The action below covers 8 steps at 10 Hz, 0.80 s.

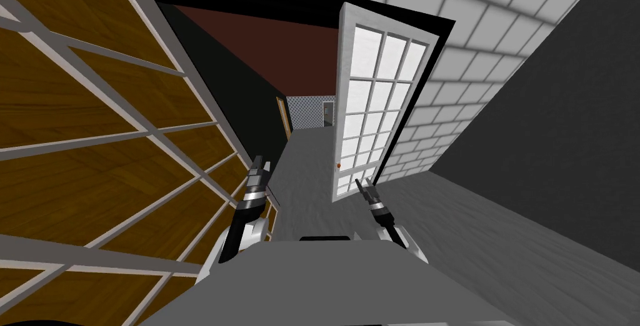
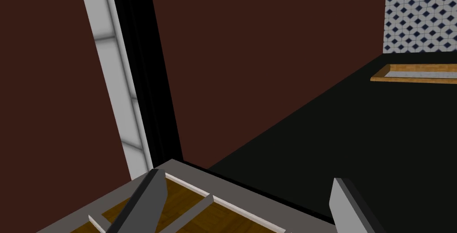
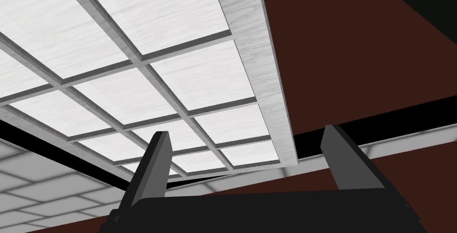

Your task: Pull the door open

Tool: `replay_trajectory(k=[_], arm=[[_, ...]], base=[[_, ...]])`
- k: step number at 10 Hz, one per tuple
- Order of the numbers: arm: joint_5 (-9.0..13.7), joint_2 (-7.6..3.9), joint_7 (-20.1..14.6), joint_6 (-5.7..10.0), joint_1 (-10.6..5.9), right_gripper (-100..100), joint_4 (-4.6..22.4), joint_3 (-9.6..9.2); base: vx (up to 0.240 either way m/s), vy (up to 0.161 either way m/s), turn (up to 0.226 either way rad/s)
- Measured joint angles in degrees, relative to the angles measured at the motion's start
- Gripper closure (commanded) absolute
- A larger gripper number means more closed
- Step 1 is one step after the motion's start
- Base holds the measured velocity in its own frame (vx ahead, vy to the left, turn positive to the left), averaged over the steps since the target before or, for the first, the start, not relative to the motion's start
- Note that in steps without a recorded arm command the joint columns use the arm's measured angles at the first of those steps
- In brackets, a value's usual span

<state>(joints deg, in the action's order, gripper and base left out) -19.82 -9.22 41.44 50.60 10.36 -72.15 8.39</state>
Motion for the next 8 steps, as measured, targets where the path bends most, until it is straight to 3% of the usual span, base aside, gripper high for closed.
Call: replay_trajectory(k=[4, 8], arm=[[-1.66, -0.55, 3.64, 1.14, -1.21, -100, 5.44, 0.38], [-3.38, -1.51, 7.66, 2.91, -3.16, -100, 12.7, 1.04]], base=[[0.103, 0.041, -0.003], [0.124, 0.048, -0.004]])
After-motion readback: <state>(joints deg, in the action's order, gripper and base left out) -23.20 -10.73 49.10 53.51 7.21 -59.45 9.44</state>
